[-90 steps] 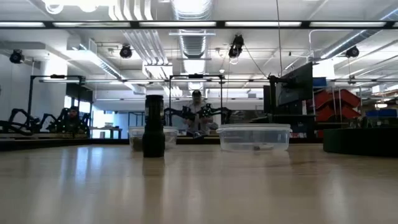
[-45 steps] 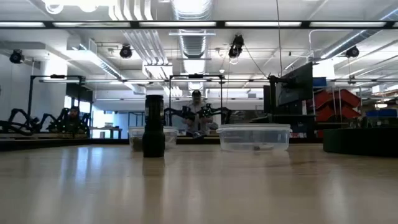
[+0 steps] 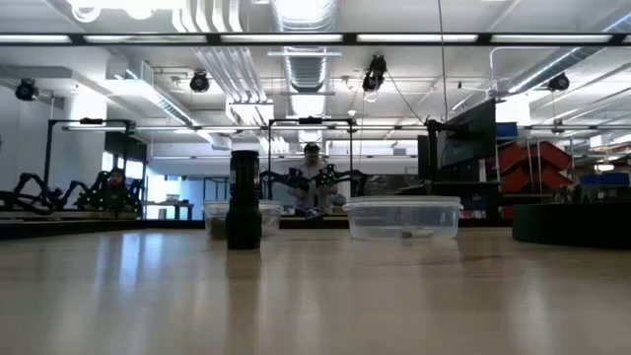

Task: Insert battery
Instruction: Close the black flashlight cover

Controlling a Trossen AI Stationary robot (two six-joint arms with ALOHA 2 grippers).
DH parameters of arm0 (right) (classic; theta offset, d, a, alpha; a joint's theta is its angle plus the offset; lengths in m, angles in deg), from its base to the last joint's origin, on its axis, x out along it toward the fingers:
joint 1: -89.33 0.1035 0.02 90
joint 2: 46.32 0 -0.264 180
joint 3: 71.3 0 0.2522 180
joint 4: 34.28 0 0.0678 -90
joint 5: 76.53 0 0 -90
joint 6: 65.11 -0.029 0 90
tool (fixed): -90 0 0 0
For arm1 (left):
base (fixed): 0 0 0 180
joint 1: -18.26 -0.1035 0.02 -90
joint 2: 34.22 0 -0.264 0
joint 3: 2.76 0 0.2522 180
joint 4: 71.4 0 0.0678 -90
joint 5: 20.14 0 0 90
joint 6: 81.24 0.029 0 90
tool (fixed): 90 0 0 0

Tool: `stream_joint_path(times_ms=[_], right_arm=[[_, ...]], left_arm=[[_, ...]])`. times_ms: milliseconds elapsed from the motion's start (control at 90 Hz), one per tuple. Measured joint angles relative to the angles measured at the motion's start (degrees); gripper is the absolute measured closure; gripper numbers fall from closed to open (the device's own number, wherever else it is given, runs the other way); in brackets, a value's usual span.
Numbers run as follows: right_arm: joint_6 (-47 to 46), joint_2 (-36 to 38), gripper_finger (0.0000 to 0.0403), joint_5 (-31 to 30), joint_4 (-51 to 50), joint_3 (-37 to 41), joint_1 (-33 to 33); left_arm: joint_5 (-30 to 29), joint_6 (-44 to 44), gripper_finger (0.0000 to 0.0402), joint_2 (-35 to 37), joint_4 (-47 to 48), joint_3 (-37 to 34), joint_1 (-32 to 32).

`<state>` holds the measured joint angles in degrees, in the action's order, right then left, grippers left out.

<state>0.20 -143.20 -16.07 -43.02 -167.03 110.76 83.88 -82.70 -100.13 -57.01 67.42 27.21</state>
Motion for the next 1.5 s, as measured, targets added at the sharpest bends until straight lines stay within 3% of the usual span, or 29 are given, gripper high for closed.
stream_joint_path(times_ms=[233, 489, 744, 1089, 1311, 1500], right_arm=[[-4.59, 0.00, 0.0309, -0.01, -0.25, 0.00, 0.00], [-12.15, 0.23, 0.0309, 0.21, -10.02, -3.18, -0.64], [-24.85, -3.34, 0.0310, 11.71, -26.21, -13.18, -4.63], [-29.50, -18.83, 0.0311, 19.69, -52.14, -36.34, -8.63], [-32.82, -29.89, 0.0312, 25.87, -68.46, -51.60, -11.29], [-33.36, -32.61, 0.0312, 27.17, -70.69, -51.65, -12.87]], left_arm=[[0.02, 3.54, 0.0208, 1.36, 2.11, 0.00, 0.00], [-3.41, 3.53, 0.0198, 5.28, 19.35, -0.21, 0.04], [-8.58, -3.44, 0.0217, 4.31, 21.38, -9.40, 0.33], [-9.31, -10.77, 0.0237, 4.44, 9.62, -23.76, 0.33], [-15.49, -11.36, 0.0245, 4.10, -2.34, -32.48, 0.37], [-21.76, -10.40, 0.0245, 2.14, -15.42, -39.04, 0.37]])
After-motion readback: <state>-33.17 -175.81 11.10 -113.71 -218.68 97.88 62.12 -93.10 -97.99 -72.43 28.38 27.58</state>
